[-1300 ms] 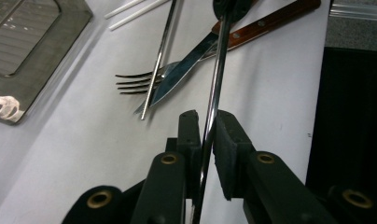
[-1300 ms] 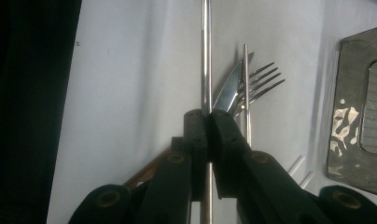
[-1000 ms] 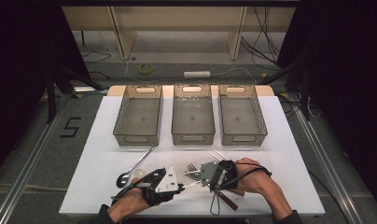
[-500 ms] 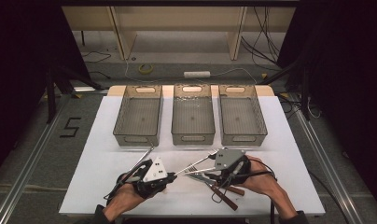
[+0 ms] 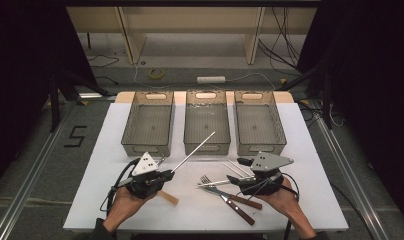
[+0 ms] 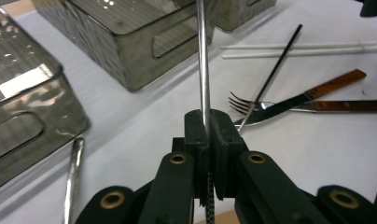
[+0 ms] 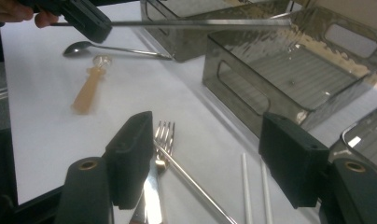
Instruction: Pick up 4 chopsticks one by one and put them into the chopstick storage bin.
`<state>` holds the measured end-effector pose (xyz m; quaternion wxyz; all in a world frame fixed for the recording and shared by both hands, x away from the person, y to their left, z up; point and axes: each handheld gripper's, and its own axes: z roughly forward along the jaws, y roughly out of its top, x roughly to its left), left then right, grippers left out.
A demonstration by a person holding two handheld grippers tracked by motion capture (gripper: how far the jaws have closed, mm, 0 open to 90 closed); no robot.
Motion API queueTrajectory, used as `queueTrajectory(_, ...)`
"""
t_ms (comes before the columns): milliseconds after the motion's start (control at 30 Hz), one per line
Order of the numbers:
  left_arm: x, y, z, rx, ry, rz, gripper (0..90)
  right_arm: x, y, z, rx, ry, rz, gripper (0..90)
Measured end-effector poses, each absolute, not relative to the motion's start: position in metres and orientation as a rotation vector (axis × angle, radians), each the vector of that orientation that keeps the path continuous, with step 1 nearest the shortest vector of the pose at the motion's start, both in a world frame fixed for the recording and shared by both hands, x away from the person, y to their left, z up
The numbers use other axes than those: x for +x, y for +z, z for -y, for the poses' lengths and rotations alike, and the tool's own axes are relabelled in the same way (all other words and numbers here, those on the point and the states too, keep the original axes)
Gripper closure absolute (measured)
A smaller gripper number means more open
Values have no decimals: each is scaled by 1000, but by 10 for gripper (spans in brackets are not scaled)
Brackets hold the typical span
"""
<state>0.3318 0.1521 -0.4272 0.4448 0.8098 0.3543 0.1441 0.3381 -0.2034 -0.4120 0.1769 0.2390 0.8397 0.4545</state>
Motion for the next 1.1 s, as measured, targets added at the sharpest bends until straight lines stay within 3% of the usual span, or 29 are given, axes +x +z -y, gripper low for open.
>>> queueTrajectory(633, 350, -413, -182, 1860, 402, -997, 863, 332, -422, 221, 800, 1311, -2347, 356)
queueTrajectory(1100, 388, -408, -203, 1769, 429, -1122, 863, 319, -423, 227, 820, 1323, -2338, 329)
